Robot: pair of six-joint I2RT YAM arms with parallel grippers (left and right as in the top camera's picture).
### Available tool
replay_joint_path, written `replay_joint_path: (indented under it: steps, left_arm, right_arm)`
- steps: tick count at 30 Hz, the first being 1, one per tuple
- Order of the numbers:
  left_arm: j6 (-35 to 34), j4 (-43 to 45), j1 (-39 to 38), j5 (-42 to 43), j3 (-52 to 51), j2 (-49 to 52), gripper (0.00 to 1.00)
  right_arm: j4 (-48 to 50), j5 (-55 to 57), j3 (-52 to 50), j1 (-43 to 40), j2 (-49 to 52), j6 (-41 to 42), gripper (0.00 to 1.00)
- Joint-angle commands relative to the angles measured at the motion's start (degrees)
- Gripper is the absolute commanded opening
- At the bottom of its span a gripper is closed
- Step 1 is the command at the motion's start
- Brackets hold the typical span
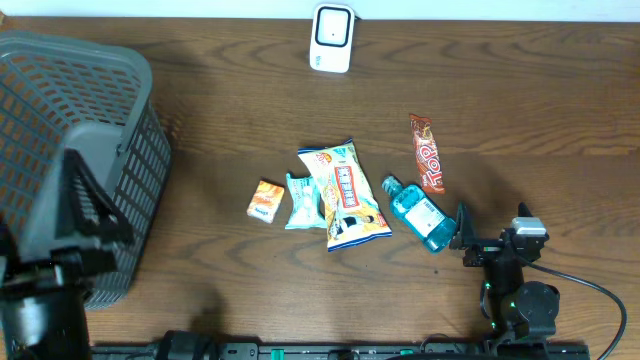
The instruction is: Scan the item barcode
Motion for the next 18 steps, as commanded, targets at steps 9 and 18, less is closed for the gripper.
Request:
replay_joint_path:
  steps: [9,18]
  left_arm:
    - [-3.21,-4.79,0.35,17.90,12.44,-0.83,1.00]
    - [-3.28,-5.42,0.35,17.92,10.19,-8.68,1.00]
  right_arm:
    - [-0.11,-0.13,-0.09,-0.15,0.02,-0.50,0.99]
    - [0.39,-10.12,-0.09,-0.15,0.02,22.40,0.99]
